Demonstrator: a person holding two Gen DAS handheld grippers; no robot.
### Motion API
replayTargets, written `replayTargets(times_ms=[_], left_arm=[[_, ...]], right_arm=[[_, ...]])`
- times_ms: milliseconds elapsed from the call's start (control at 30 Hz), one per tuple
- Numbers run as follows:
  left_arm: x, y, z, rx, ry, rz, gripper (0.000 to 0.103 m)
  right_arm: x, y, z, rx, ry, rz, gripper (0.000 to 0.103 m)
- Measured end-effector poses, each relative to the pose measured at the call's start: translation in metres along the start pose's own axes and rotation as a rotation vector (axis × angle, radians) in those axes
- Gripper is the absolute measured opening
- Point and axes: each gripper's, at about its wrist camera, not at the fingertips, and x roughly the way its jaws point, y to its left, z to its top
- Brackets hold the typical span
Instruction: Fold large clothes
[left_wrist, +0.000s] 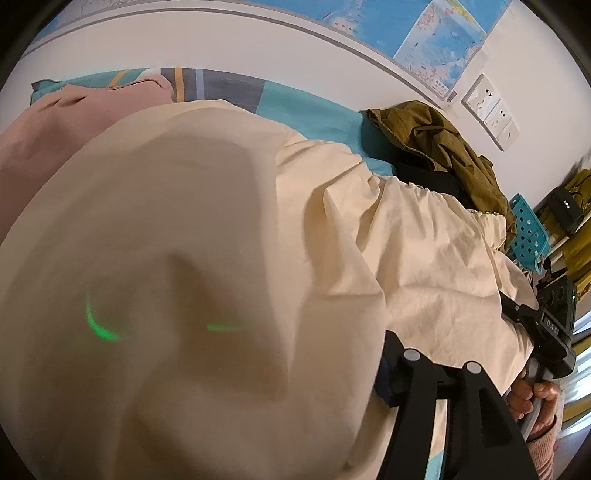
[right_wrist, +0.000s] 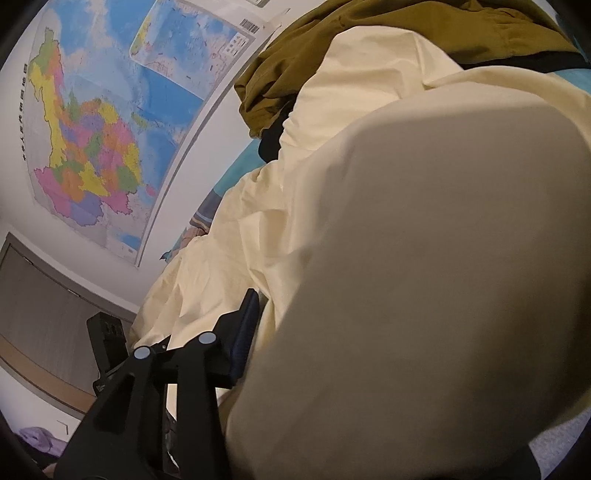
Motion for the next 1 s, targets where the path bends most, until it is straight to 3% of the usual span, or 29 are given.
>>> replayTargets(times_ms=[100, 200, 367, 467, 600, 700, 1000], left_arm=[[-0.003, -0.003, -0.001, 0.014, -0.006, 0.002, 0.049], [-0.006, -0.005, 0.000, 0.022, -0.010, 0.002, 0.044], [0.003, 0.003, 0.003, -0.015, 0.017, -0.039, 0.055], [0.005, 0.001, 0.005, -0.003, 0.015, -0.048, 0.058], [0.000, -0.006, 0.007, 0.020, 0.003, -0.024, 0.041], [-0.011, -0.012, 0.010, 0.045, -0.023, -0.003, 0.029], [-0.065, -0.030, 0.039, 0.152, -0.108, -0.014, 0.023]], right_arm=[[-0.003, -0.001, -0.002, 0.012, -0.005, 0.028, 0.026], [-0.007, 0.004, -0.003, -0.011, -0.007, 0.035, 0.024], [-0.001, -0.001, -0.002, 0.015, 0.011, 0.011, 0.037], [0.000, -0.001, -0.002, 0.009, 0.010, 0.012, 0.038], [-0.004, 0.002, -0.002, 0.006, -0.001, 0.025, 0.023], [-0.016, 0.018, -0.001, -0.035, -0.028, 0.041, 0.019], [-0.052, 0.086, 0.016, -0.191, -0.090, 0.102, 0.016]])
